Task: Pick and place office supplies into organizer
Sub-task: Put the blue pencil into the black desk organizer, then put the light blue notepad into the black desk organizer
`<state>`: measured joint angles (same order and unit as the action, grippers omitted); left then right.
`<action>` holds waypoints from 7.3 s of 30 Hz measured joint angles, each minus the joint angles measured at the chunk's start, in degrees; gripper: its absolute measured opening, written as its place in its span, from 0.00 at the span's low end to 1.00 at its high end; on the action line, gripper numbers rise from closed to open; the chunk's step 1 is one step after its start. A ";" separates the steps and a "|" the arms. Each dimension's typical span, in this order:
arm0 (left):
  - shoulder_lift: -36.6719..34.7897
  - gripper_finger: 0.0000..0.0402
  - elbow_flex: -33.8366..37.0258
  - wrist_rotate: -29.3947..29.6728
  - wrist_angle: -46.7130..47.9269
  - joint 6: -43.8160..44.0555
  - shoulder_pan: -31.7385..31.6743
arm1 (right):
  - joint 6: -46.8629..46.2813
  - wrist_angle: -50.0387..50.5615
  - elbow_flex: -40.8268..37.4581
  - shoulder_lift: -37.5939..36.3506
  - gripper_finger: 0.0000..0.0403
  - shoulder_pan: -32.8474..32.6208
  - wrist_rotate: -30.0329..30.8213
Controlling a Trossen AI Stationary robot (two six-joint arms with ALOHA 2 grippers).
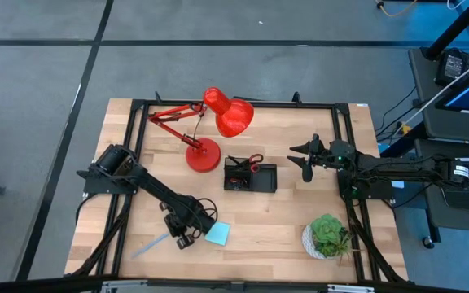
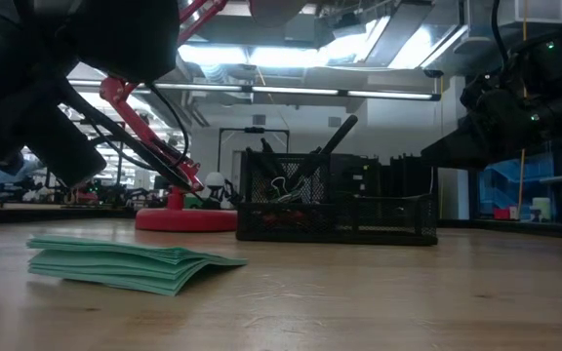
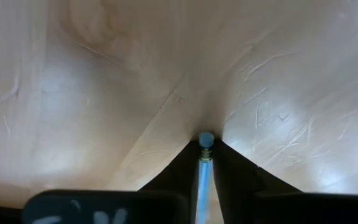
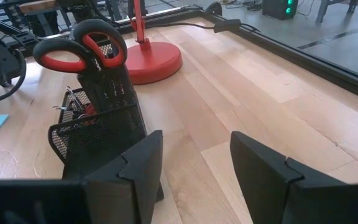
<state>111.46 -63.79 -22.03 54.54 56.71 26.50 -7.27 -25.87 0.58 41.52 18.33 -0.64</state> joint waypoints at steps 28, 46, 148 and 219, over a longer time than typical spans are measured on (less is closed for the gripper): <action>-7.50 0.04 -3.46 10.01 -2.13 -5.21 -0.16 | 0.24 -0.11 0.00 -0.02 0.47 -0.01 0.01; -22.18 0.04 -6.75 37.52 -12.67 -20.27 -0.87 | 0.63 -0.50 0.00 -0.04 0.47 0.00 0.00; -30.84 0.22 26.08 58.45 -77.06 -49.41 -19.17 | 4.72 -2.60 0.00 -0.02 0.47 0.00 -0.02; -18.61 0.29 10.27 41.58 -34.59 -47.01 5.77 | 8.35 -18.92 3.46 -0.02 0.47 -6.15 -18.94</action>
<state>92.85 -53.52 19.55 19.95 9.70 32.27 1.08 -44.79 4.04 41.50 12.18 -19.59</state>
